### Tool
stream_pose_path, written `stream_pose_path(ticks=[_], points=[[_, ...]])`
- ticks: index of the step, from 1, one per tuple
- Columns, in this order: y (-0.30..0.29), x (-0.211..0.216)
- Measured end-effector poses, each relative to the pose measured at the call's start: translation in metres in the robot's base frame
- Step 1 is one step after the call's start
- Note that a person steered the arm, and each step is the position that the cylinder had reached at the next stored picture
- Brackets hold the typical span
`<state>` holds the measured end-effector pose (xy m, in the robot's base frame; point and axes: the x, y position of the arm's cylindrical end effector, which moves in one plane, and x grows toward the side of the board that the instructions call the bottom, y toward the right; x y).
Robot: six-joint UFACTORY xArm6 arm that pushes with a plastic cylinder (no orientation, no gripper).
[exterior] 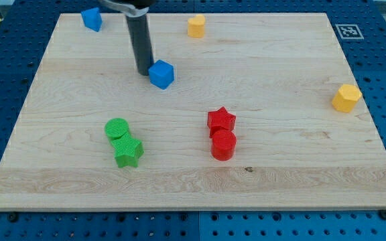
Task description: Push the blue triangle slightly down
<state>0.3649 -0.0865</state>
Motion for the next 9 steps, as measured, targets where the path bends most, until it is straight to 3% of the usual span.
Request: stream_pose_path(ticks=[1, 2, 4, 7, 9], points=[[-0.024, 0.0], [-0.084, 0.0], [-0.217, -0.046], [-0.219, -0.055], [-0.218, -0.107]])
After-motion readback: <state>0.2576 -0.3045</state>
